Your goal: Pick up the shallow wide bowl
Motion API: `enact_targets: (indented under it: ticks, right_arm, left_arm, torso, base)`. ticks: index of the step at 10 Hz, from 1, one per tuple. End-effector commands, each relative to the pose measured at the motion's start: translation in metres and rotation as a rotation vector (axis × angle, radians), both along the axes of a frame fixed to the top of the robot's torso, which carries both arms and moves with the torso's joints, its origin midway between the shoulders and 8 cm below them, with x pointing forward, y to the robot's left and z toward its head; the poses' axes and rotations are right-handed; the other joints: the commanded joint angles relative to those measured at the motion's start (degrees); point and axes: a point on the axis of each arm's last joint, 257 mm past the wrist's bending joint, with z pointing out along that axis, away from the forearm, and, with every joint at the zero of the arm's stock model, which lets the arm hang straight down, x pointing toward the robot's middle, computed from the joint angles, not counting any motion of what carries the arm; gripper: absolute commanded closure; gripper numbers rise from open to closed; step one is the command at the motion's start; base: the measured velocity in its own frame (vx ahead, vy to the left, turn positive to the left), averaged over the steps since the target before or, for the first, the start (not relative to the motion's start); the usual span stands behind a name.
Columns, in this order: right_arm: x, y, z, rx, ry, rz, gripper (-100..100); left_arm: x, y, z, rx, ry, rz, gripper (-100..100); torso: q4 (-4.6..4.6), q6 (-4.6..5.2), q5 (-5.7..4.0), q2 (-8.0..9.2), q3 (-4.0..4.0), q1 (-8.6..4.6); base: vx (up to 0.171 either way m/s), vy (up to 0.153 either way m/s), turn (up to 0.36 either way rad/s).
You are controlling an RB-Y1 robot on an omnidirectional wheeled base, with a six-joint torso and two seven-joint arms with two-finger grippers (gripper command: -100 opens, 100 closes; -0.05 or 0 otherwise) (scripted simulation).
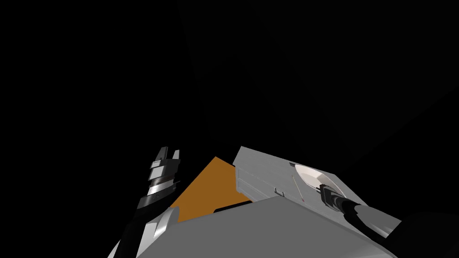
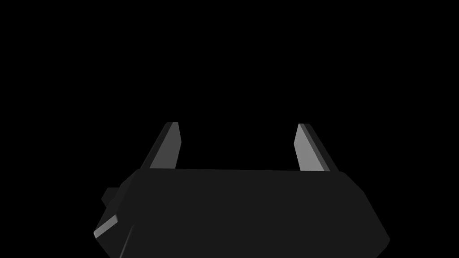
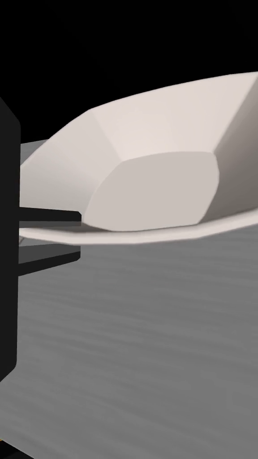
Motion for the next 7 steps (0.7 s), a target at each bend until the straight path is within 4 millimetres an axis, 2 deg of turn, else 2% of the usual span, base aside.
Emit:
enact_targets:
  ticks: [1, 3, 4, 5, 6, 7]
  right_arm:
    - [0.0000, 0.0000, 0.0000, 0.000, 0.000, 0.000, 100]
    - [0.0007, -0.0007, 0.0008, -0.002, -0.001, 0.000, 100]
    - [0.0006, -0.0006, 0.0007, -0.002, -0.001, 0.000, 0]
    - [0.0042, 0.0009, 0.0074, -0.002, -0.001, 0.024, 100]
    - [0.0042, -0.0001, 0.0047, -0.002, -0.003, 0.014, 100]
    - [0.0036, -0.0002, 0.0048, -0.002, -0.001, 0.015, 0]
  left_arm:
    - [0.0000, 0.0000, 0.0000, 0.000, 0.000, 0.000, 0]
    - [0.0000, 0.0000, 0.0000, 0.000, 0.000, 0.000, 0]
    - [0.0000, 0.0000, 0.0000, 0.000, 0.000, 0.000, 0]
    - [0.0000, 0.0000, 0.0000, 0.000, 0.000, 0.000, 0]
    - [0.0000, 0.0000, -0.0001, 0.000, 0.000, 0.000, 0]
    - [0.0000, 0.0000, 0.0000, 0.000, 0.000, 0.000, 0]
  torso:
    - [0.00, 0.00, 0.00, 0.00, 0.00, 0.00]
    - [-0.02, 0.03, -0.04, 0.01, 0.00, 0.02]
    - [-0.01, 0.03, -0.02, 0.01, 0.00, 0.04]
    - [-0.01, 0.03, -0.01, 0.01, 0.00, 0.05]
    - [-0.03, 0.15, 0.04, 0.00, -0.01, 0.18]
    - [-0.01, 0.04, 0.04, 0.01, 0.00, 0.18]
  base:
    - [0.000, 0.000, 0.000]
    - [0.000, 0.000, 0.000]
    - [0.000, 0.000, 0.000]
    - [0.022, 0.032, -0.197]
    - [0.012, 0.024, -0.068]
    - [0.000, 0.000, 0.000]
